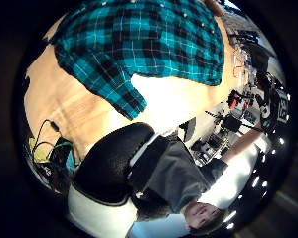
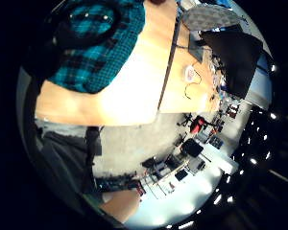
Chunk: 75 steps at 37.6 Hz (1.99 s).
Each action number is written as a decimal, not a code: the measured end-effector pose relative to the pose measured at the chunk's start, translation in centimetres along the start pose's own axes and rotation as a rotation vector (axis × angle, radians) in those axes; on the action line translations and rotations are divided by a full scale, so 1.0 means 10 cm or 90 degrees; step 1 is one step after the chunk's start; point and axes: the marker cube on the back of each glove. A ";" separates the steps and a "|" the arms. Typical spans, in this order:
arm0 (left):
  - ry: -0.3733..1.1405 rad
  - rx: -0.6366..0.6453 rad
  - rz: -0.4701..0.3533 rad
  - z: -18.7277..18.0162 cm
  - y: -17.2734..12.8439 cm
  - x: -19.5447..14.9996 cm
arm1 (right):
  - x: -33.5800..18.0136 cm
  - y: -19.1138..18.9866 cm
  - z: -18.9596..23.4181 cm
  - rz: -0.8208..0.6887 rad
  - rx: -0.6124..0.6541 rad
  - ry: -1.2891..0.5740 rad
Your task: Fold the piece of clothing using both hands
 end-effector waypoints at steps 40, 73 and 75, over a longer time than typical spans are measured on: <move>-0.262 0.397 0.157 0.42 -0.79 0.47 | -0.13 -0.53 1.55 -0.002 0.099 0.081; -0.123 0.194 0.233 -0.82 -0.37 0.12 | 0.21 -0.36 -0.18 0.011 -0.119 -0.017; -0.121 0.177 0.181 -0.96 -0.37 0.07 | 0.26 -0.57 -0.33 0.037 -0.092 -0.014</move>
